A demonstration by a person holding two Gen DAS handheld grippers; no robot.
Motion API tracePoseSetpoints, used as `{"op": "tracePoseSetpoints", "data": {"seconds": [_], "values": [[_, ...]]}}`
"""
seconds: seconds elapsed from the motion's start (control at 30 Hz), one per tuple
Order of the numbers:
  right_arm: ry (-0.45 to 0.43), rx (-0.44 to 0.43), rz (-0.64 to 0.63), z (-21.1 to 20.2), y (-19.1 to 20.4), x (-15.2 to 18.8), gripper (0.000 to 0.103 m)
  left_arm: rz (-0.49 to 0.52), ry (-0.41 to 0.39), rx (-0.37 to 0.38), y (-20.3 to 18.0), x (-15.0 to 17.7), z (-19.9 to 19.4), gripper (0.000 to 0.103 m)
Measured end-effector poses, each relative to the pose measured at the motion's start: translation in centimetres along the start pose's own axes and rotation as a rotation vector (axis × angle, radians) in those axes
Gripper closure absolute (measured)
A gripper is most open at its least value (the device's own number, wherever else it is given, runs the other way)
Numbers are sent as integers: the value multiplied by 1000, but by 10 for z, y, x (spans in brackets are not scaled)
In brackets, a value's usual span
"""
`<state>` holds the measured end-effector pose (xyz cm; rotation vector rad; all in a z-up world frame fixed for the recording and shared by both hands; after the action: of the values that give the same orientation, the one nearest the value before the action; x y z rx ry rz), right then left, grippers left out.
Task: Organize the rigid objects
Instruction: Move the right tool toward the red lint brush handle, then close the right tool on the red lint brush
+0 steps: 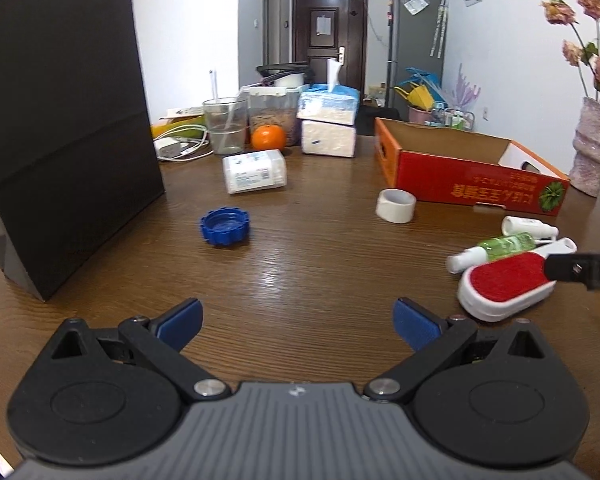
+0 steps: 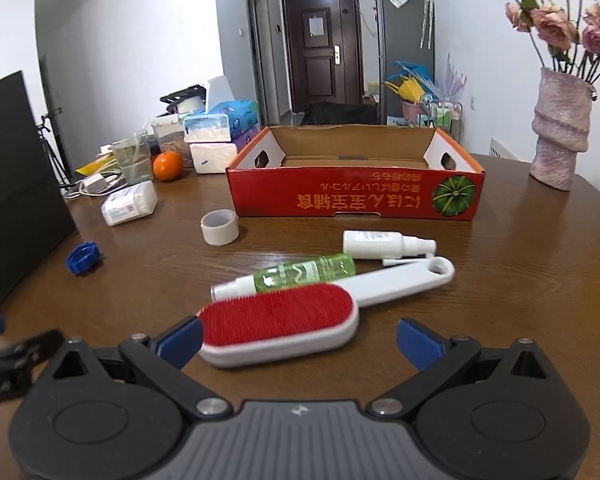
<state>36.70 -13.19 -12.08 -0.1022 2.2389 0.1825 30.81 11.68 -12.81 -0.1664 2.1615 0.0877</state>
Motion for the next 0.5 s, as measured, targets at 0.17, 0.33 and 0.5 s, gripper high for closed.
{"op": "tracePoseSetpoints", "data": {"seconds": [0.17, 0.33, 0.5], "values": [[37, 54, 6, 37, 12, -17, 0, -21, 3, -11, 15, 0, 2, 0], [92, 136, -1, 71, 16, -28, 0, -47, 2, -26, 31, 0, 0, 0], [113, 155, -1, 81, 16, -20, 0, -61, 11, -31, 38, 1, 3, 0]]}}
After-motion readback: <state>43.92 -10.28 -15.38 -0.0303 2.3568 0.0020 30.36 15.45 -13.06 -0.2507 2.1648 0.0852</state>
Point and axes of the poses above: each gripper's, at about its wrist camera, not at the fingertips, and z roughly the way its jaws point, y to its left, x to its underside, the point moved 4 cm from there along z, roughly the way its jaws point
